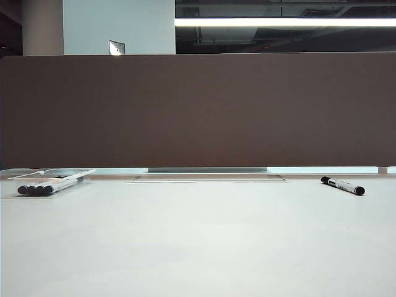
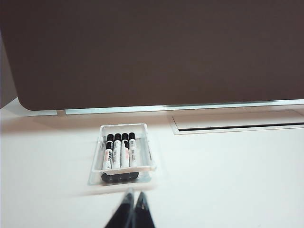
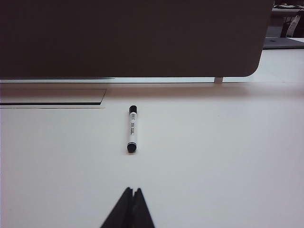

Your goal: Pick up the black marker on the right and put it into the packaging box on the left, making sure the marker fit the shape of the box's grooves.

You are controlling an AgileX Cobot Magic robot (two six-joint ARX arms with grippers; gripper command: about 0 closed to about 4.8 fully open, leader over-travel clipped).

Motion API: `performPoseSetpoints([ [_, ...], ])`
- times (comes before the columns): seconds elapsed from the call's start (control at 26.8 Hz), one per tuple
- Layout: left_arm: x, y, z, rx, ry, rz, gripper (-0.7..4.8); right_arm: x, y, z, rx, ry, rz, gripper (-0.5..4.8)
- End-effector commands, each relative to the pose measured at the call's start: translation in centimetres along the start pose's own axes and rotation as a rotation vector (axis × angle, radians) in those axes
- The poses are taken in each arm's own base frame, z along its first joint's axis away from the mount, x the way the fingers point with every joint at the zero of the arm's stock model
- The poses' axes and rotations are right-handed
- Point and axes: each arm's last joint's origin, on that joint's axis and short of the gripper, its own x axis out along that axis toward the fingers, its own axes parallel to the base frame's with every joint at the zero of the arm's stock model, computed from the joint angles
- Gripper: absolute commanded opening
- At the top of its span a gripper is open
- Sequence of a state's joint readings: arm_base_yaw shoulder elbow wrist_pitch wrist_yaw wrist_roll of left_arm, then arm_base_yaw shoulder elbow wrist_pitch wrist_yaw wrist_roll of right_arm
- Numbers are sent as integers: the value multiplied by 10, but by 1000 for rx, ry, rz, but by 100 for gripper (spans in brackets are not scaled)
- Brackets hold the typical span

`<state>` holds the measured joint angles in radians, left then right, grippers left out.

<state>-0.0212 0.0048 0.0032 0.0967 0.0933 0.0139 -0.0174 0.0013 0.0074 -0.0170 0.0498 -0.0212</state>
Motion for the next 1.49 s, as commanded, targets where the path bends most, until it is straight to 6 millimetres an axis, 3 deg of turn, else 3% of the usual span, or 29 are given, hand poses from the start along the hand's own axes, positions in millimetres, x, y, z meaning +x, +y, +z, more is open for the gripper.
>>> performPoseSetpoints([
  [0.04, 0, 0, -1, 4, 13, -1, -6, 0, 0, 0, 23, -13, 1, -5],
  [0.6, 0, 0, 2, -98, 3, -1, -6, -1, 0, 6, 24, -34, 3, -5],
  [0.86, -5, 0, 35, -126, -96, -7, -6, -9, -1, 38, 28, -117, -2, -6],
  [1.19, -5, 0, 56, -177, -139, -17, -6, -10, -3, 67, 29, -119, -28, -5],
  [1.49, 16, -8, 74, -189, -89, -107, -6, 7, -2, 93, 28, -112, -27, -5],
])
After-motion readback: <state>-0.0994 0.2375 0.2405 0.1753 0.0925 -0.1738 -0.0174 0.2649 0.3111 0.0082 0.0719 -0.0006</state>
